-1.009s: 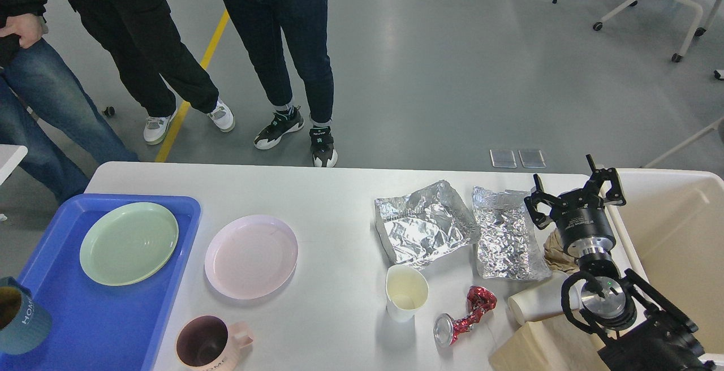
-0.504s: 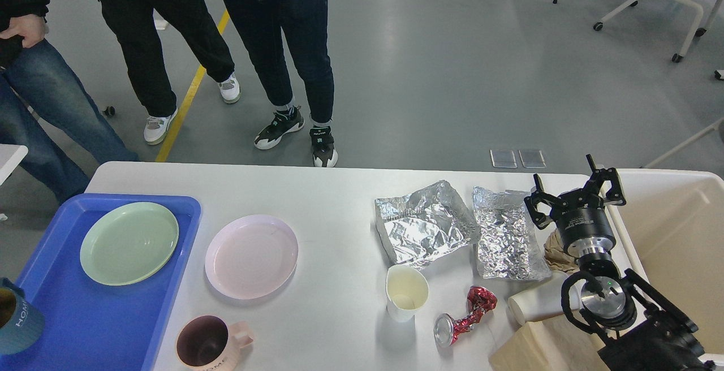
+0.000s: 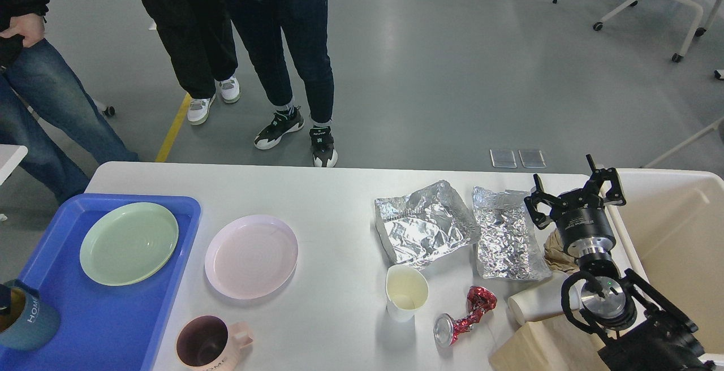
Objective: Tidy desktop
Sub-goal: 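Set the teal mug down in the tray corner and release, then raise the left gripper and move it toward the pink mug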
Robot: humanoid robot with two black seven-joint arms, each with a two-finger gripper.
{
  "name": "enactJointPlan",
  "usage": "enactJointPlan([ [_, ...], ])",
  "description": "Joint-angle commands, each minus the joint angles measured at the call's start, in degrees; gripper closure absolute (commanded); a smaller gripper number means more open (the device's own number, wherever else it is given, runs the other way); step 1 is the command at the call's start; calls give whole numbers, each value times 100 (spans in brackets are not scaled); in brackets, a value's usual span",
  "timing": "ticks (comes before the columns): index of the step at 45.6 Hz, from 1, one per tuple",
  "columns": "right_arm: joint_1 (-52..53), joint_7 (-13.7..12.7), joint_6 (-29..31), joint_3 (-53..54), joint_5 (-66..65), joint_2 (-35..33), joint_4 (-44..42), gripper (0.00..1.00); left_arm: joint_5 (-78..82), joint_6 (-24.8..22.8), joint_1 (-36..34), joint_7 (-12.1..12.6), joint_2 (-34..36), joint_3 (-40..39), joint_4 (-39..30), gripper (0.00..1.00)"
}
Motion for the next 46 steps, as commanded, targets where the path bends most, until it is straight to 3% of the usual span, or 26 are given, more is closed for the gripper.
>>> enactJointPlan([
  [1, 0, -4, 2, 0, 0, 0, 0, 0, -12, -347, -71, -8, 60, 16, -22, 7],
  [8, 1, -4, 2, 0, 0, 0, 0, 0, -12, -1173, -597, 18, 245, 226, -22, 6],
  [14, 1, 4, 2, 0, 0, 0, 0, 0, -29, -1736, -1529, -17, 272, 1034, -101, 6],
  [24, 1, -4, 2, 0, 0, 0, 0, 0, -512, -1816, -3278, 18, 114, 2423, -716, 6],
  [38, 1, 4, 2, 0, 0, 0, 9, 0, -882, -1930, -4966, 89, -932, 3101, -997, 6],
  [46, 1, 4, 2, 0, 0, 0, 0, 0, -1136, -2123, -6082, 89, -1687, 3531, -1910, 6],
])
